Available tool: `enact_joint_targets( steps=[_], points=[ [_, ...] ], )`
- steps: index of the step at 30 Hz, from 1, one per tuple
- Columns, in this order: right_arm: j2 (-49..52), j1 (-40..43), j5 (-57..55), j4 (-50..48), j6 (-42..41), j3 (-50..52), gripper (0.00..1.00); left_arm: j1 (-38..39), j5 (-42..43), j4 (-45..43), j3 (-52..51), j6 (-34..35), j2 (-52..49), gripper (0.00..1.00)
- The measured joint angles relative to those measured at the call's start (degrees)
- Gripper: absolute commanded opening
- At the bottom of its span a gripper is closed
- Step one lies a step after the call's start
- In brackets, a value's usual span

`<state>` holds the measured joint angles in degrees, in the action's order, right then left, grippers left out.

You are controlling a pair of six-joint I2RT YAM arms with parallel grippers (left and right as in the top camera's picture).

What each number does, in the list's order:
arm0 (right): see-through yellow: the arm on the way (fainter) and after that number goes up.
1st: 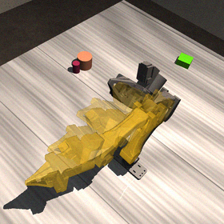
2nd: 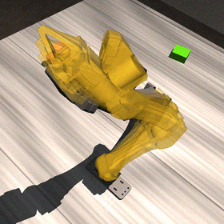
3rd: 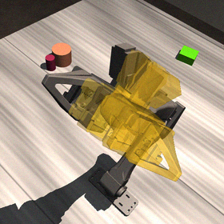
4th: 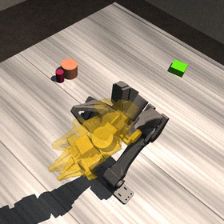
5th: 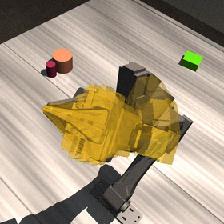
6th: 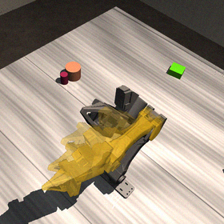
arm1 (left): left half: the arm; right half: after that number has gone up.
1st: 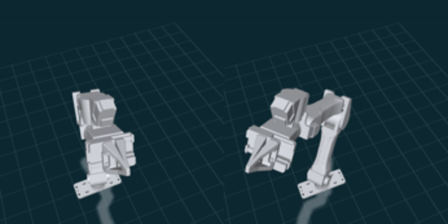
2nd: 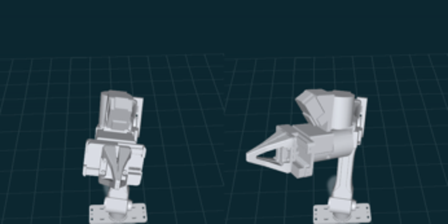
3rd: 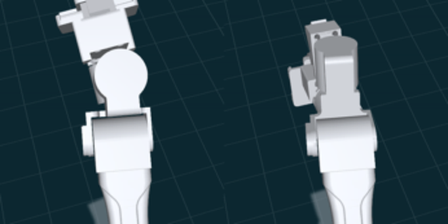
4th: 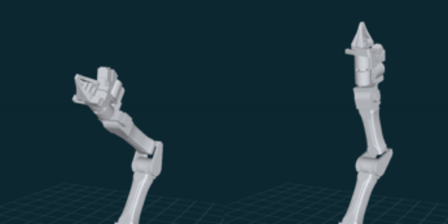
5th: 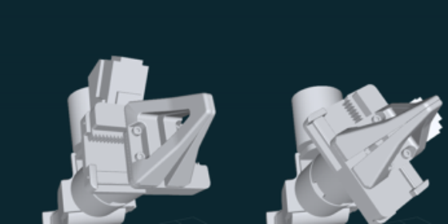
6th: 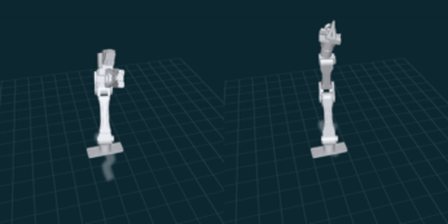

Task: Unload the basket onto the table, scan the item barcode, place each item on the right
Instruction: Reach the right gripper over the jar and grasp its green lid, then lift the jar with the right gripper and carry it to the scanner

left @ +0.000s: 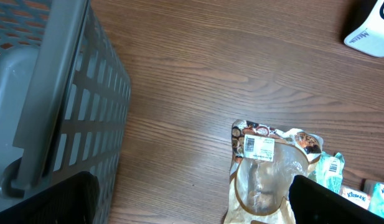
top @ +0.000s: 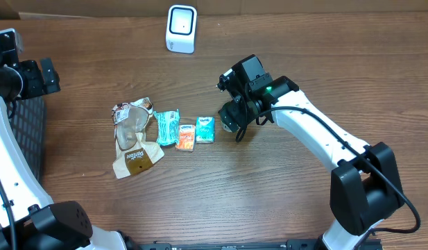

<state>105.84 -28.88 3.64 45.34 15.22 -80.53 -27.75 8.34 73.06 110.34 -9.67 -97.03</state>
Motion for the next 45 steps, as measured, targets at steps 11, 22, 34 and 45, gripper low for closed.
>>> enact_joint_targets(
  steps=[11, 22, 34, 45],
  points=[
    [2.45, 0.0, 2.12, -1.18, 0.09, 0.0, 0.92, 0.0, 0.0, 0.0, 0.0, 0.0, 0.0, 1.0],
    [4.37, 0.0, 2.21, -1.92, 0.5, 0.0, 0.65, 0.0, 0.0, 0.0, 0.0, 0.0, 0.0, 1.0],
    [4.39, 0.04, 5.22, 1.29, -8.26, -2.56, 0.5, 0.0, 0.0, 0.0, 0.0, 0.0, 0.0, 1.0],
    [0.37, 7.13, 37.73, 10.4, -10.58, -15.78, 0.48, 0.0, 0.0, 0.0, 0.0, 0.0, 0.0, 1.0]
  ],
)
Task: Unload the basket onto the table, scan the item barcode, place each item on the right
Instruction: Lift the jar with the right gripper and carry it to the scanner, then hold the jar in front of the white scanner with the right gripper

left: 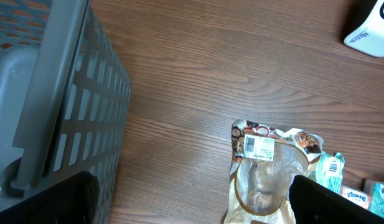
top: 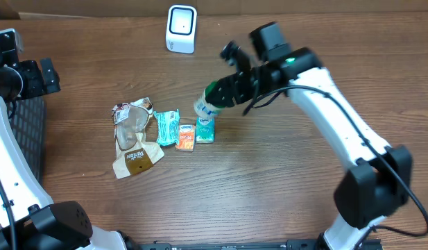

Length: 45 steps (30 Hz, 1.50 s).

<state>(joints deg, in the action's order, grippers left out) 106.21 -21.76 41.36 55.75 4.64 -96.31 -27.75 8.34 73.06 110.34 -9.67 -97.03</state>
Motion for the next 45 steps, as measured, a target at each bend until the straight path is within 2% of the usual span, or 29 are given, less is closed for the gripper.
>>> enact_joint_targets(
  steps=[5, 9, 16, 21, 27, 33, 39, 45],
  points=[
    [-3.78, 6.6, 20.04, 0.02, -0.15, -0.13, 0.47, 0.0, 0.0, -0.02, 0.0, 0.0, 0.0, 1.0],
    [-4.63, 10.91, 31.19, 0.15, -0.2, -0.13, 0.45, 0.0, 0.0, 0.0, 0.0, 0.0, 0.0, 1.0],
    [-4.68, 12.52, 35.36, 0.5, -0.44, -0.13, 0.35, 0.0, 0.0, 0.0, 0.0, 0.0, 0.0, 1.0],
    [-4.68, 11.17, 26.43, 0.55, -4.02, -0.13, 0.35, 0.0, 0.0, 0.0, 0.0, 0.0, 0.0, 1.0],
    [-4.68, 4.37, 1.68, -4.33, -11.45, -0.13, 0.35, 0.0, 0.0, 0.0, 0.0, 0.0, 0.0, 1.0],
    [-4.37, -3.08, -15.08, -11.74, -15.06, -1.36, 0.36, 0.0, 0.0, -0.02, 0.0, 0.0, 0.0, 1.0],
    [-0.74, -6.29, -30.82, -23.06, -12.46, -7.48, 0.34, 0.0, 0.0, -0.02, 0.0, 0.0, 0.0, 1.0],
    [5.97, -7.63, -44.68, -36.87, -4.55, -7.96, 0.26, 0.0, -0.02, -0.04, 0.0, 0.0, 0.0, 1.0]
  ],
)
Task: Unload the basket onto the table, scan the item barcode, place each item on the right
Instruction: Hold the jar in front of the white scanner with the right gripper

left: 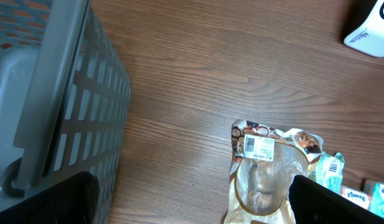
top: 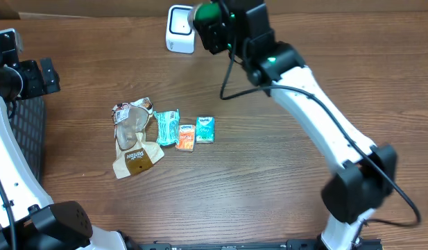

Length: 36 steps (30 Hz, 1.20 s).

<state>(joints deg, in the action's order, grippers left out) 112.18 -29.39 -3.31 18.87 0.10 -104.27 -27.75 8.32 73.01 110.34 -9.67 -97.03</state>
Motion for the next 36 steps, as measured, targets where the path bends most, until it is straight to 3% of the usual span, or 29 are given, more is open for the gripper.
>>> enact_joint_targets(
  steps=[12, 19, 24, 36],
  points=[
    [15.15, -0.28, -3.61, -27.04, 30.84, 0.02, 0.28, 0.0, 0.0, 0.02, 0.0, 0.0, 0.0, 1.0],
    [20.22, -0.39, -0.28, -34.16, 49.99, 0.02, 0.27, 0.0, 0.0, 0.02, 0.0, 0.0, 0.0, 1.0],
    [24.22, -0.9, 1.07, -41.72, 56.24, 0.02, 0.27, 0.0, 0.02, 0.07, 0.0, 0.0, 0.0, 1.0],
    [27.65, -0.92, 2.58, -47.98, 58.66, 0.02, 0.28, 0.0, 0.02, 0.04, 0.0, 0.0, 0.0, 1.0]
  ],
)
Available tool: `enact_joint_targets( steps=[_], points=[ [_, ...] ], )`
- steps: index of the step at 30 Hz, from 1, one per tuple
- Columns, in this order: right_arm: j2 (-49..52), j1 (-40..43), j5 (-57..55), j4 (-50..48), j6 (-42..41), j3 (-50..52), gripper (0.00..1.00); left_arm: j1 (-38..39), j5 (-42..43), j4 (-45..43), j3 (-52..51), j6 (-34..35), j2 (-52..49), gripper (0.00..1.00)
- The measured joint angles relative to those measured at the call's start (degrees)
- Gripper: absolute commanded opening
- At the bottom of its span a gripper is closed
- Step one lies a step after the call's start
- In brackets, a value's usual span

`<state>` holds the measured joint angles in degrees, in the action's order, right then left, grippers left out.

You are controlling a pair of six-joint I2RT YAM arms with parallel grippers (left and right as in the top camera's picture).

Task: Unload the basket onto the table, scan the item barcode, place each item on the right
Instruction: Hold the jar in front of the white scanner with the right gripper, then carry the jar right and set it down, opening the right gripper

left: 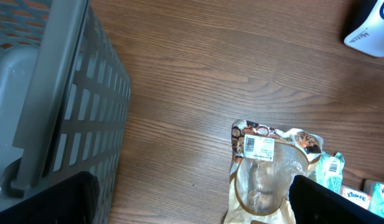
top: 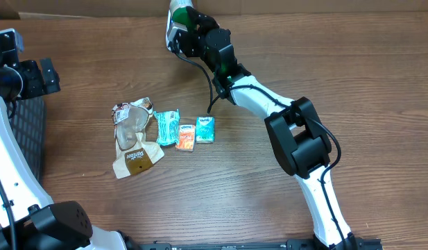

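Observation:
My right gripper (top: 191,26) is at the back of the table, shut on a small green-and-white item (top: 182,12). It holds the item right over the white barcode scanner (top: 172,38), which it mostly covers. No barcode shows on the item. The scanner's corner (left: 369,32) also appears in the left wrist view. My left gripper (top: 41,76) hangs at the far left, open (left: 192,198), with nothing between its fingers.
A brown snack bag (top: 134,139), a teal packet (top: 167,127), an orange packet (top: 186,137) and a blue tissue pack (top: 205,129) lie in a row mid-table. A grey slatted basket (left: 48,93) stands at the left edge, under my left arm.
My right gripper, still holding the item, has moved left from beside the scanner's right edge to directly over the scanner. The left arm and the table items have not moved.
My right gripper was low on the table, right of the tissue pack. Then it held the green-and-white item in the air above the tissue pack. Then the item was at the scanner's right side, and now it is over the scanner.

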<state>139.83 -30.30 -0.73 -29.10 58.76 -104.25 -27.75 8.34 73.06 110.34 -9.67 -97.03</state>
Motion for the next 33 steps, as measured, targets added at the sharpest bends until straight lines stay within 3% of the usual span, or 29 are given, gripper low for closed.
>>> enact_joint_targets(
  steps=[14, 21, 28, 33],
  points=[
    [0.5, 1.81, 0.5, -1.4, -0.24, 0.0, 0.28, 0.0, 0.0, 0.0, 0.0, 0.0, 0.0, 1.0],
    [-0.28, 1.77, 0.5, 0.24, -7.58, 0.0, 0.31, 0.0, 0.0, 0.0, 0.0, 0.0, 0.0, 1.0],
    [-11.26, 1.6, 0.55, 19.3, -19.54, 0.02, 0.3, 0.0, -0.02, -0.02, 0.0, 0.0, 0.0, 1.0],
    [-26.08, 1.44, 0.74, 44.65, -30.16, -0.17, 0.31, 0.0, 0.0, 0.02, 0.0, 0.0, 0.0, 1.0]
  ],
)
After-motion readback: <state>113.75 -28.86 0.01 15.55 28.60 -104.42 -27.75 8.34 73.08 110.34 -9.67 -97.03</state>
